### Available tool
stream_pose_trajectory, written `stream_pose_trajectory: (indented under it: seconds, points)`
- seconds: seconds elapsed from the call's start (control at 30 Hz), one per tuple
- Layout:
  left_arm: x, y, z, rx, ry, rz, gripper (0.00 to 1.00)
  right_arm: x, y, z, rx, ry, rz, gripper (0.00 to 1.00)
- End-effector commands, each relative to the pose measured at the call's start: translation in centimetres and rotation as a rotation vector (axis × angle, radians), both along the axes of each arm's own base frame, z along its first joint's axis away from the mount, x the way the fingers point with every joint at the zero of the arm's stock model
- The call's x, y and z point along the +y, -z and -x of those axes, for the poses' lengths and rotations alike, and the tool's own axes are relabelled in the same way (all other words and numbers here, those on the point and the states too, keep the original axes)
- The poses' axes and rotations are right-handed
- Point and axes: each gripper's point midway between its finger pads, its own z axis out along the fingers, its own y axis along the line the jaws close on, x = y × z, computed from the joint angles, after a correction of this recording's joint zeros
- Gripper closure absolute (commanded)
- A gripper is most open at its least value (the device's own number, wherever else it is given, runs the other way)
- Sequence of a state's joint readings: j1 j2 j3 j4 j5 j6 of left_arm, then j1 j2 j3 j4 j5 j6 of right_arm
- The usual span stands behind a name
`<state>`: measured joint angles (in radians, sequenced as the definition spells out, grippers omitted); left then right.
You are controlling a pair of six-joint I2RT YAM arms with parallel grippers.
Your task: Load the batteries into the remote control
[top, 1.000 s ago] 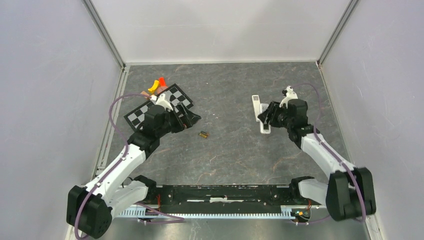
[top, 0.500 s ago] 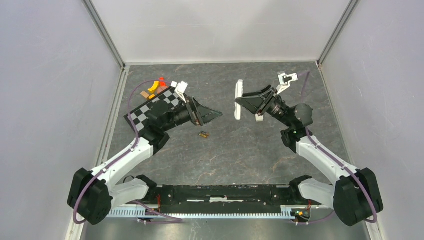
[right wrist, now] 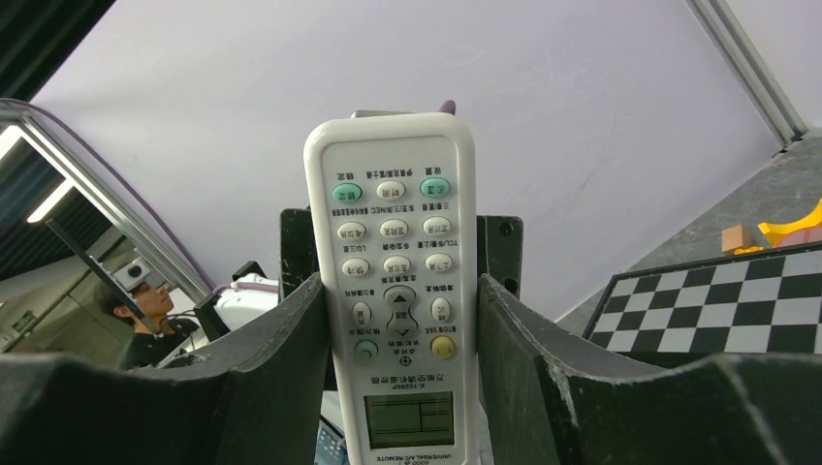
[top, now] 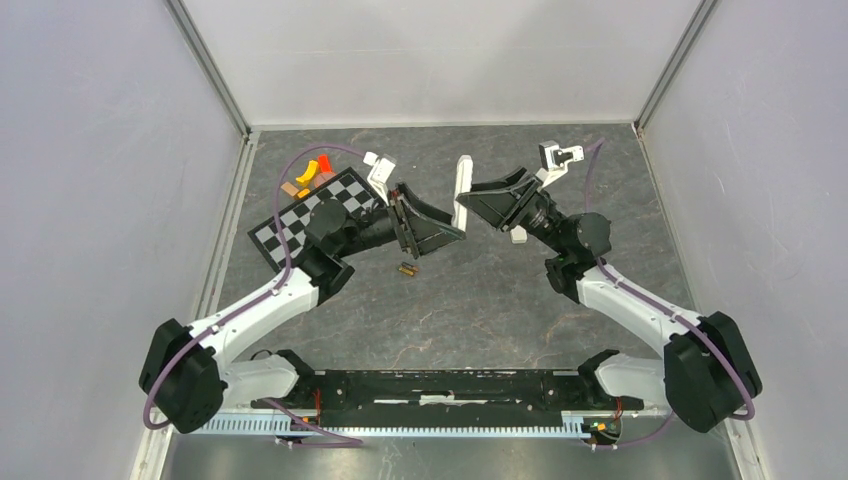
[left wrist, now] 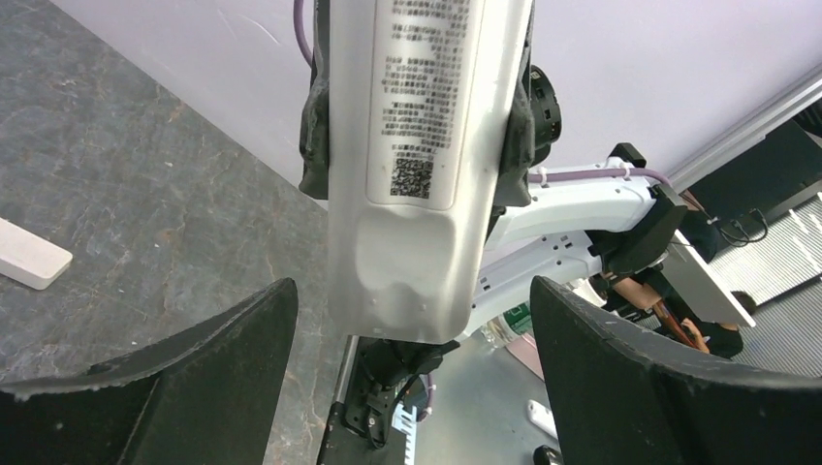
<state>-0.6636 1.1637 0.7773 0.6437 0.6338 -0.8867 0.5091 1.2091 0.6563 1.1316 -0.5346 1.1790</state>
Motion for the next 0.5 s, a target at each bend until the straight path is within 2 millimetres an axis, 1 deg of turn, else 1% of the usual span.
stream_pose_trajectory:
  seconds: [0.0, 0.1, 0.17, 0.23, 0.4, 0.43, 0.47]
  points:
    - [-0.4, -2.1, 0.6, -0.041, 0.036, 0.051, 0.08, -0.4, -3.9, 1.2, -0.096, -0.014, -0.111, 0.57]
    - [-0.9, -2.0, 0.3, -0.036, 0.045, 0.047, 0.09, 0.0, -3.6, 1.3, -0.096, -0.023, -0.104, 0.57]
    - [-1.1, -1.7, -0.2, -0.035, 0.030, 0.032, 0.12, 0.1, -3.2, 1.1, -0.085, -0.015, -0.096, 0.57]
    - [-1.2, -1.6, -0.5, -0.045, 0.024, 0.018, 0.19, 0.1, -3.0, 1.1, -0.085, -0.014, -0.095, 0.57]
    - [-1.6, -1.0, -0.4, -0.078, 0.059, -0.018, 0.59, 0.2, -2.7, 0.9, -0.073, -0.015, -0.080, 0.57]
    - [-1.7, -0.9, -0.2, -0.096, 0.069, -0.031, 0.67, 0.3, -2.6, 0.8, -0.073, -0.006, -0.068, 0.55]
    - [-1.7, -0.6, -0.3, -0.107, 0.068, -0.052, 0.74, 0.4, -2.2, 0.4, -0.063, 0.007, -0.047, 0.52]
